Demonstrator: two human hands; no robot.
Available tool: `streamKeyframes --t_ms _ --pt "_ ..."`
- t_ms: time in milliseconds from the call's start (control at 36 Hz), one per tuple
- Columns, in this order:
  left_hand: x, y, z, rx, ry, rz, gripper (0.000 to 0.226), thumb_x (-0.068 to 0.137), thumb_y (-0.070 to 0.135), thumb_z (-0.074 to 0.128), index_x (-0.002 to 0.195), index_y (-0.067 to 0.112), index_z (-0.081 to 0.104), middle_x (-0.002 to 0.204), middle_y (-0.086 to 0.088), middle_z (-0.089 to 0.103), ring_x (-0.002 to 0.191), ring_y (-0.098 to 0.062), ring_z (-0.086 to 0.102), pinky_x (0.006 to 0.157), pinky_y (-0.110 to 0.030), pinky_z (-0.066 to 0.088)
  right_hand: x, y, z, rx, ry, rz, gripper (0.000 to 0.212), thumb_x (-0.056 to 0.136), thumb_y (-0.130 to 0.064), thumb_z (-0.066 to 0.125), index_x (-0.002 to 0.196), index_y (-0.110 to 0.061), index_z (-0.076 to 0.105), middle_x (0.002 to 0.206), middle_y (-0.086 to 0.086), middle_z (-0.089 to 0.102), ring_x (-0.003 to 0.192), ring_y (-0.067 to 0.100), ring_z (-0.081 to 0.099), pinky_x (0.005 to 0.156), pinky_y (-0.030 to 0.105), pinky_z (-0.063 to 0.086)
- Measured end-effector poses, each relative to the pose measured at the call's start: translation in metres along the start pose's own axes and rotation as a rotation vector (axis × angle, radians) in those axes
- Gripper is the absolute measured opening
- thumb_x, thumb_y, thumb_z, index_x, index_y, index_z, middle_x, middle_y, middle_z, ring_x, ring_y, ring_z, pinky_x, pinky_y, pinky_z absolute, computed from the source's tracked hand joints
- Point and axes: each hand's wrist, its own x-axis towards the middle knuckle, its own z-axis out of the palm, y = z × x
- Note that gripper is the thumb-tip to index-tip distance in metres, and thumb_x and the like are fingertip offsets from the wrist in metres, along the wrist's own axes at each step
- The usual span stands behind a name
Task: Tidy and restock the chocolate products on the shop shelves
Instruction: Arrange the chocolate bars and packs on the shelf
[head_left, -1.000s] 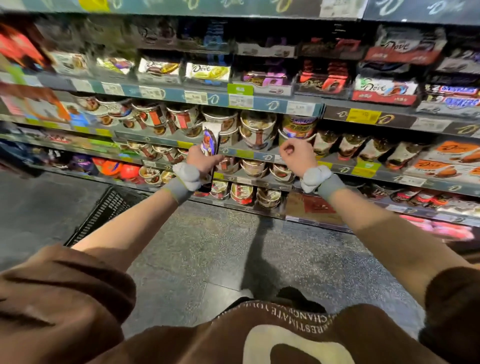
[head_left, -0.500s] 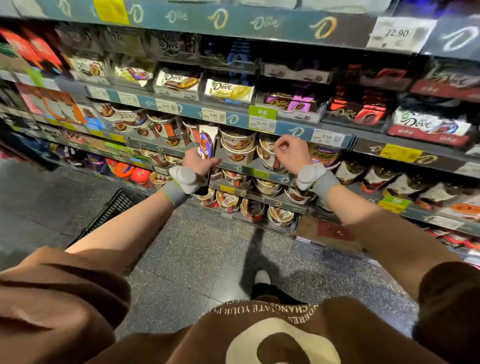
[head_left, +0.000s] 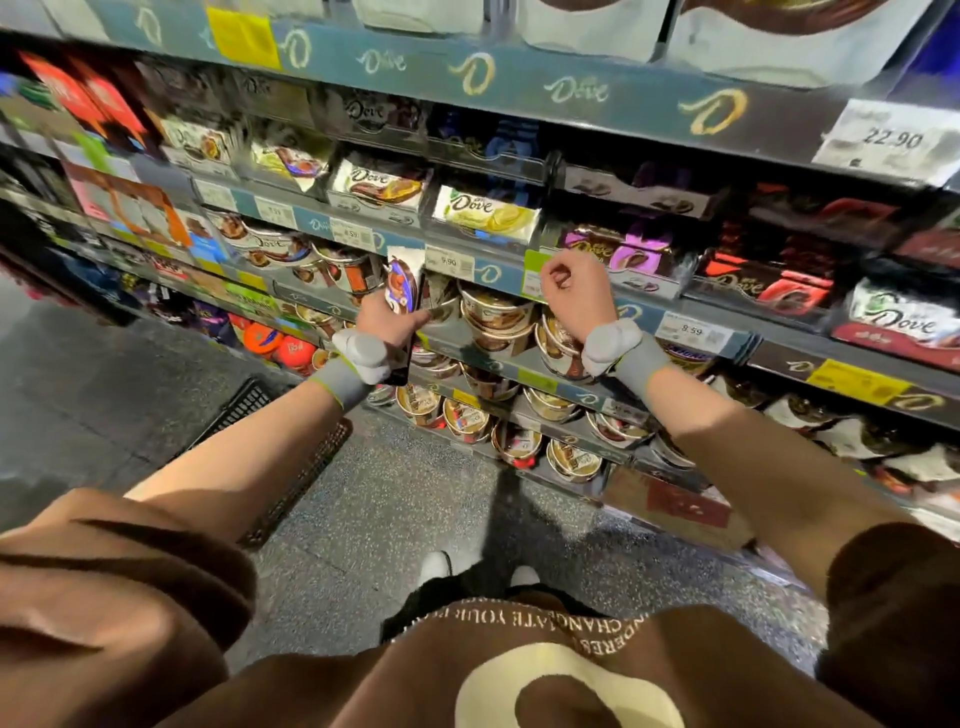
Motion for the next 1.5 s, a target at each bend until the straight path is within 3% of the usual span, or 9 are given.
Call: streamKeyframes --t_ms 139,250,306,444,556,778,1167,1333,1500 --pt "0.017 0.004 -0.003 -0.033 -0.006 0.012 0.029 0.077 0.015 0.076 0.066 0.016 0.049 0.082 -0.010 0.061 0.073 -0.020 0.056 0.073 -0.036 0.051 0.016 -0.013 0.005 -0.036 0.085 -0.105 0.012 0.089 -0.006 0.054 0.084 -0.003 0.064 0.085 0.010 0.061 0.083 0.019 0.048 0.073 0.021 0.029" --pt "0.050 -0.005 -0.008 -0.077 -0.025 0.001 0.028 0.072 0.020 0.079 0.090 0.003 0.064 0.091 -0.018 0.070 0.079 -0.026 0.065 0.079 -0.043 0.056 0.032 -0.018 0.021 -0.095 0.112 -0.148 0.014 0.091 -0.007 0.054 0.096 -0.002 0.066 0.097 0.014 0.063 0.096 0.027 0.053 0.087 0.028 0.038" --pt "0.056 -0.003 -0.013 -0.068 -0.049 0.038 0.027 0.075 0.015 0.077 0.095 -0.001 0.067 0.091 -0.015 0.069 0.077 -0.020 0.060 0.076 -0.035 0.053 0.039 -0.018 0.027 -0.114 0.094 -0.159 0.022 0.091 -0.008 0.055 0.108 -0.001 0.065 0.113 0.015 0.062 0.111 0.030 0.053 0.098 0.032 0.039" --pt "0.092 -0.006 -0.034 -0.051 -0.091 0.094 0.033 0.078 0.015 0.075 0.103 -0.004 0.064 0.098 -0.013 0.068 0.082 -0.018 0.056 0.072 -0.028 0.045 0.059 -0.033 0.049 -0.234 0.056 -0.137 0.036 0.093 -0.012 0.051 0.127 -0.004 0.057 0.136 0.012 0.053 0.131 0.028 0.043 0.112 0.037 0.026" --pt "0.121 -0.008 -0.048 0.031 -0.113 0.134 0.026 0.082 0.017 0.072 0.102 0.002 0.063 0.092 -0.005 0.056 0.084 -0.014 0.049 0.064 -0.020 0.033 0.065 -0.044 0.062 -0.328 0.092 -0.095 0.040 0.092 -0.015 0.054 0.130 -0.002 0.054 0.133 0.015 0.054 0.126 0.032 0.047 0.108 0.039 0.027" --pt "0.158 -0.018 -0.065 0.030 -0.201 0.178 0.038 0.081 0.019 0.074 0.111 -0.001 0.062 0.113 -0.016 0.066 0.103 -0.028 0.063 0.079 -0.026 0.043 0.069 -0.053 0.075 -0.473 0.141 -0.034 0.043 0.093 -0.019 0.055 0.132 -0.004 0.051 0.133 0.016 0.052 0.127 0.033 0.044 0.109 0.039 0.022" --pt "0.169 -0.032 -0.072 0.073 -0.256 0.251 0.033 0.079 0.020 0.075 0.101 -0.002 0.065 0.104 -0.019 0.068 0.096 -0.032 0.064 0.075 -0.029 0.045 0.078 -0.072 0.067 -0.598 0.156 0.083 0.042 0.084 -0.033 0.068 0.119 -0.012 0.059 0.112 0.012 0.056 0.108 0.031 0.047 0.092 0.037 0.032" --pt "0.171 -0.039 -0.072 0.042 -0.250 0.244 0.038 0.076 0.020 0.077 0.104 -0.002 0.064 0.105 -0.019 0.068 0.097 -0.033 0.065 0.087 -0.041 0.052 0.073 -0.069 0.059 -0.562 0.141 0.153 0.032 0.089 -0.034 0.062 0.111 -0.012 0.062 0.108 0.012 0.062 0.104 0.032 0.053 0.091 0.042 0.036" --pt "0.167 -0.045 -0.071 0.004 -0.238 0.247 0.036 0.078 0.016 0.075 0.106 -0.003 0.064 0.107 -0.018 0.068 0.086 -0.021 0.058 0.078 -0.028 0.047 0.065 -0.077 0.056 -0.416 0.208 0.139 0.022 0.092 -0.025 0.055 0.106 -0.010 0.062 0.107 0.010 0.063 0.099 0.031 0.056 0.086 0.040 0.041"
